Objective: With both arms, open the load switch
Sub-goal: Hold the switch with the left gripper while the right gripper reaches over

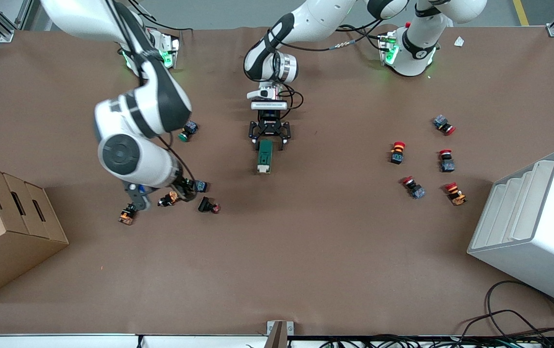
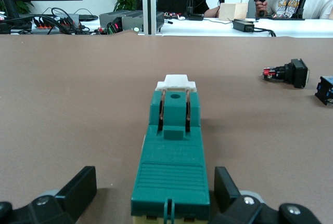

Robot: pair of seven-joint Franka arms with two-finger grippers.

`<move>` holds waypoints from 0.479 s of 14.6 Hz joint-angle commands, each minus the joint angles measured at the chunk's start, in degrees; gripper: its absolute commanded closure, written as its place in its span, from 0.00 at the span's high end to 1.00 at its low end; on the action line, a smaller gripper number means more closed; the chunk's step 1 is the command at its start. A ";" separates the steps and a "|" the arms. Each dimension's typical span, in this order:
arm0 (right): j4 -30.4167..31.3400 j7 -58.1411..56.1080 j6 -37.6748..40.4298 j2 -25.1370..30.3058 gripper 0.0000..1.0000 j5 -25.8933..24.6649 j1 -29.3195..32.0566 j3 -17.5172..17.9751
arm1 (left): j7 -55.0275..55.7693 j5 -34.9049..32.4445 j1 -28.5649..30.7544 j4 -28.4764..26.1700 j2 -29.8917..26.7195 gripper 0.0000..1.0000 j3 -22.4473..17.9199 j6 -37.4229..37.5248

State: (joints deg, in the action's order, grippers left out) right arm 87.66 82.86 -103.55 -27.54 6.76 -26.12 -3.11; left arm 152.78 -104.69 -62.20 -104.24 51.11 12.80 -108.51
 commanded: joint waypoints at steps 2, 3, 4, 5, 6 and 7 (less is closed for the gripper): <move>-1.00 2.48 -0.07 -1.82 1.00 4.40 -0.95 -0.58 | 2.79 -0.95 -0.11 2.02 3.91 1.00 0.04 -1.62; -1.00 3.27 -0.68 -2.52 1.00 5.02 -1.82 -0.58 | 2.79 -1.04 -0.11 2.28 3.99 1.00 -0.05 -1.62; -1.00 5.62 -1.90 -2.96 1.00 5.28 -2.79 -0.58 | 2.70 -1.13 -0.11 2.37 3.99 1.00 -0.05 -1.62; -1.00 7.74 -3.31 -3.83 1.00 5.46 -3.84 -0.58 | 2.44 -1.39 -0.11 2.46 3.91 1.00 -0.05 -1.62; -1.00 9.41 -4.02 -4.71 1.00 5.46 -5.07 -0.49 | 2.26 -1.39 -0.11 2.81 4.08 1.00 -0.05 -1.62; -1.09 11.34 -4.11 -5.85 1.00 5.46 -6.04 -0.49 | 2.26 -1.39 -0.11 2.90 4.26 1.00 -0.14 -1.62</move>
State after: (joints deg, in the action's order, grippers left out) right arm 87.48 90.16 -106.75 -30.96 11.20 -29.63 -3.10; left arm 152.91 -104.89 -62.31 -104.04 51.37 12.80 -108.10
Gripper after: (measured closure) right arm 0.000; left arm 0.000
